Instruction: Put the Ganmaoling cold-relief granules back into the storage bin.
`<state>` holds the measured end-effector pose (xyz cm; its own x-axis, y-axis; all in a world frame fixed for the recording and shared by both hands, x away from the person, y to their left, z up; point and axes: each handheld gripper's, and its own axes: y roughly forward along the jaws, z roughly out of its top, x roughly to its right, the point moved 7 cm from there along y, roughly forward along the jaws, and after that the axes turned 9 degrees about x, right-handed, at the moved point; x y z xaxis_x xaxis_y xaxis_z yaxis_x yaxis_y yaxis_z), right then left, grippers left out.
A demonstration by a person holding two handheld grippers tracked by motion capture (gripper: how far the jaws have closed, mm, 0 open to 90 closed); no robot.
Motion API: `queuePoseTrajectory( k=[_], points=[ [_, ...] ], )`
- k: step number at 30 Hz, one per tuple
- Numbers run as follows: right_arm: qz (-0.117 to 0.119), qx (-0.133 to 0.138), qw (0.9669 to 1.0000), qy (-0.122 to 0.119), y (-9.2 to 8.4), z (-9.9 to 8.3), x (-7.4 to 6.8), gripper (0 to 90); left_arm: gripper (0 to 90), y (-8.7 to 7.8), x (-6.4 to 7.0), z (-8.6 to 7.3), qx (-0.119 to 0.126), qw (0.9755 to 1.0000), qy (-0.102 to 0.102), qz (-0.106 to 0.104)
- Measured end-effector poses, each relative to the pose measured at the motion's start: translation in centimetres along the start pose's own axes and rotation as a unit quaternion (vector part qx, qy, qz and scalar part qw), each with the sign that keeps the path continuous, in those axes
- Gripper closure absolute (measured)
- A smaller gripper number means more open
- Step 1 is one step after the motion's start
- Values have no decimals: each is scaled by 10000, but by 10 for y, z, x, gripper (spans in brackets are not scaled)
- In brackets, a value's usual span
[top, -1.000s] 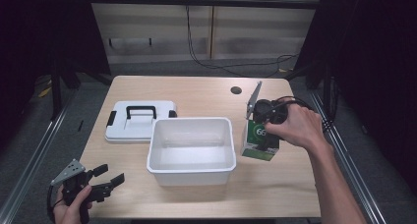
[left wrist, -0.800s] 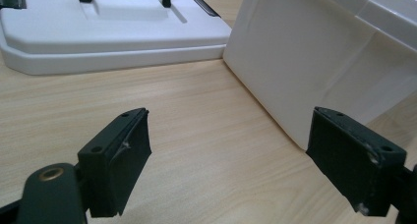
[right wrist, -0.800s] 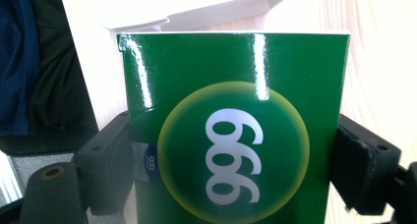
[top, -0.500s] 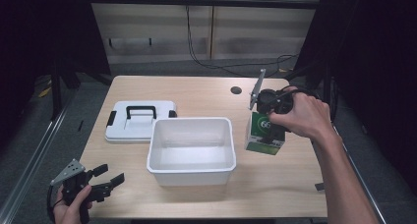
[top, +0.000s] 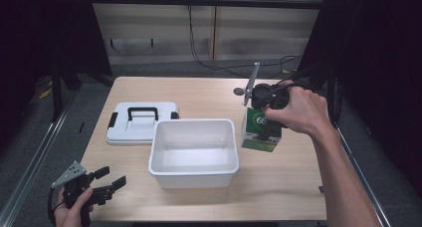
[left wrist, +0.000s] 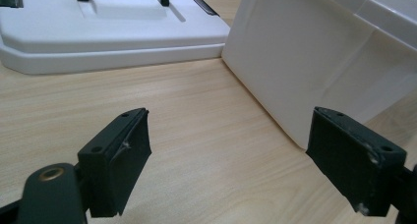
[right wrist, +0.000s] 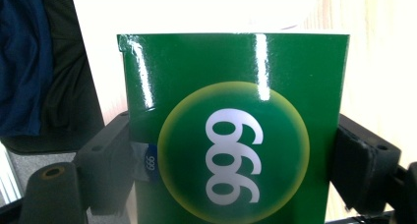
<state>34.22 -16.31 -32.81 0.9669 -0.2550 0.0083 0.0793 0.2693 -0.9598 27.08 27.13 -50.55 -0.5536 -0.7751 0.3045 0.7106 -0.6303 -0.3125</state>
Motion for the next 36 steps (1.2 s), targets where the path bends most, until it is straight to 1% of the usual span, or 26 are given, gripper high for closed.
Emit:
queuePoseTrajectory(
  k=[1,3,7,9,13,15,17,19,20,23,24,26,29,30,32,33,35,36],
  points=[
    [17,-10,10000,-50,0,1,0,163,161,0,-1,0,-9,10000,19,3],
    [19,-2,10000,-35,0,3,-1,163,161,0,-1,0,-9,10000,4,7],
    [23,108,9999,-103,-5,13,-2,162,161,0,0,0,-23,10000,32,-10],
    [36,117,9998,-142,-5,19,-3,162,161,0,0,0,-13,10000,20,6],
    [54,107,9998,-166,-4,27,-4,162,161,0,0,0,-16,10000,23,-1],
    [98,117,9995,-270,-2,37,-5,162,160,0,1,0,-21,10000,42,-15],
    [119,101,9995,-292,0,42,-5,162,160,0,1,0,-5,10000,11,-17],
    [122,106,9994,-295,0,44,-6,162,161,0,0,0,-12,10000,20,-19],
    [166,107,9992,-351,3,51,-8,162,160,0,1,0,-21,10000,40,-29],
    [203,187,9985,-469,8,59,-9,162,160,0,1,0,-27,10000,45,-20],
    [211,151,9986,-457,10,61,-10,162,161,0,1,0,-22,10000,45,-26],
    [211,115,9982,-543,13,65,-9,162,161,0,1,0,-16,10000,44,-20],
    [200,112,9982,-546,17,70,-9,162,160,0,1,0,-21,10000,41,-26],
    [247,141,9979,-574,21,74,-9,162,160,1,1,0,-21,10000,21,-6],
    [252,137,9980,-559,25,77,-10,162,161,1,0,-1,-23,10000,19,-7],
    [265,132,9978,-601,26,78,-10,162,160,1,0,-1,-23,10000,19,-7],
    [297,122,9978,-575,30,81,-12,162,160,1,1,0,-18,10000,14,-14],
    [314,114,9974,-633,32,82,-12,162,160,0,1,0,-16,10000,51,-24]
  ],
)
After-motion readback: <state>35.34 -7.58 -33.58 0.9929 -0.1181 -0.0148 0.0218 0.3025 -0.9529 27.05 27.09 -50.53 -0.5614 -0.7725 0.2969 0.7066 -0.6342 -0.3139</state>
